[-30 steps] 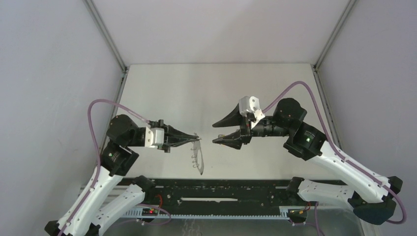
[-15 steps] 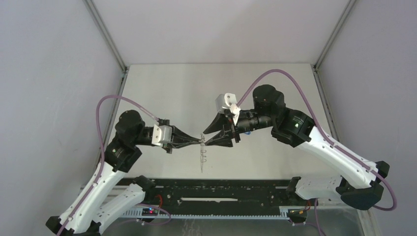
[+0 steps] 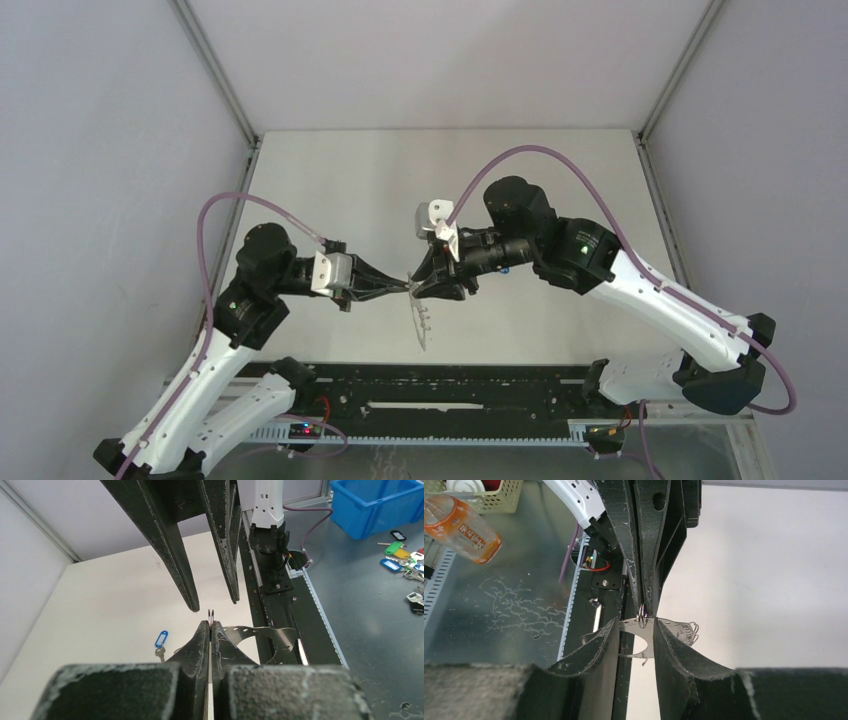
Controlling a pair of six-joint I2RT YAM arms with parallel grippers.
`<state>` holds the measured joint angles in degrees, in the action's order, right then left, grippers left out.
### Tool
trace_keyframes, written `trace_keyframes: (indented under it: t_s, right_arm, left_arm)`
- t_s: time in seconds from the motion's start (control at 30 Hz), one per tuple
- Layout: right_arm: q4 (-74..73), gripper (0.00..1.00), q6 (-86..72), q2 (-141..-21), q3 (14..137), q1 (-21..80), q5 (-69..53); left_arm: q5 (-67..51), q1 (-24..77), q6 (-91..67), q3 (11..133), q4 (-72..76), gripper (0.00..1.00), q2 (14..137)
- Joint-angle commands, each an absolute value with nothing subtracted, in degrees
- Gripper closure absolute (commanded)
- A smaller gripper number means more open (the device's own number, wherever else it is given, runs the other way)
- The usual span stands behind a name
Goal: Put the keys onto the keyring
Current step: Adjust the keyring.
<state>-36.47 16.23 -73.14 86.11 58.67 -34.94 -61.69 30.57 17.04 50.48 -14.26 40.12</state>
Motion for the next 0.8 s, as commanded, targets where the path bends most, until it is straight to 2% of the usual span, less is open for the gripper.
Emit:
trace_keyframes:
  t_s: [0.0, 0.47, 0.57, 0.73, 0.77]
  right_arm:
    - [-36.4, 0.61, 16.9, -73.1, 88.2, 59.5, -32.5]
    - [-34.8, 0.68, 15.2, -74.4, 88.0, 60.0, -32.0]
    - [-34.3, 0.75, 15.2, -74.6, 88.1, 59.9, -31.6]
    - [-33.8, 0.99, 14.6, -74.8, 88.1, 59.9, -31.0]
    - [-33.5, 1.00, 14.5, -74.7, 87.9, 59.9, -30.9]
  left_arm:
    - [-61.7, 30.1, 17.6, 54.2, -12.5, 1.00, 39.8]
    - [-60.6, 30.1, 16.7, 54.2, -10.4, 1.00, 39.7]
    - [-60.6, 30.1, 16.7, 54.2, -10.2, 1.00, 39.7]
    - [-60.4, 30.1, 16.6, 54.1, -10.0, 1.00, 39.7]
    - [-60.3, 30.1, 16.6, 53.9, -10.0, 1.00, 39.6]
